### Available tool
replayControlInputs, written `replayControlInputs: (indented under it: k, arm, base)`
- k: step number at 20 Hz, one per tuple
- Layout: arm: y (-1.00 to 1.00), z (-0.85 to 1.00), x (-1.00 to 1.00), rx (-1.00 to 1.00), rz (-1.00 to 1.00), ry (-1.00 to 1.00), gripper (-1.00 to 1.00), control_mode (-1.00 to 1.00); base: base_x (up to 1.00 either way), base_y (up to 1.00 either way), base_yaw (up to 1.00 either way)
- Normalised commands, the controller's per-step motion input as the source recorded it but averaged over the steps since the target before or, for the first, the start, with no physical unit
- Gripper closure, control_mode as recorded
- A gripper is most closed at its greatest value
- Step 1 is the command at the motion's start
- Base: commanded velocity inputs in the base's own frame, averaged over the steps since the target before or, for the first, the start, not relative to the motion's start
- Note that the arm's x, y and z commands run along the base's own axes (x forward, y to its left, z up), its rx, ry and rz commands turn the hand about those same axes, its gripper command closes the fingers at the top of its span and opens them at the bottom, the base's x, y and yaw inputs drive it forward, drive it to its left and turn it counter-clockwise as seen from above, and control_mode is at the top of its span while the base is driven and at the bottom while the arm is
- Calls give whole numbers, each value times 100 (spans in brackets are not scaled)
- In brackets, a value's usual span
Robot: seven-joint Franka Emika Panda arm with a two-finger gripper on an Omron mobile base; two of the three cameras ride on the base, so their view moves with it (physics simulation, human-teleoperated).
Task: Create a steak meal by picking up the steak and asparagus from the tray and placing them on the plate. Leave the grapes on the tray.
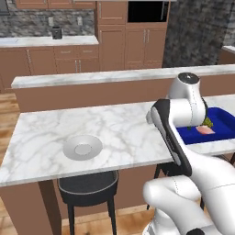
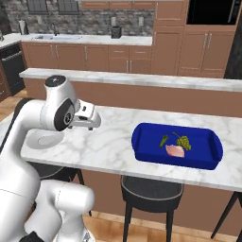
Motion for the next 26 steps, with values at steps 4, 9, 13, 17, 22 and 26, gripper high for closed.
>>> replayControlInputs:
  k: [4,9,13,17,22,26]
  arm:
    - [-44,-23,27,2,-4,0,-100,-100]
    - [-59,-29,42,3,-7,0,-100,-100]
    - [-63,-14,52,5,-5,0,-100,-100]
    - [-69,-4,30,4,-1,0,-100,-100]
    - [-90,-18,22,0,0,5,-100,-100]
    - [-68,-26,14,-5,0,10,-100,-100]
  base:
    - [0,0,0]
    - [0,0,0]
    - [0,0,0]
    - [0,0,0]
    - [0,0,0]
    - [0,0,0]
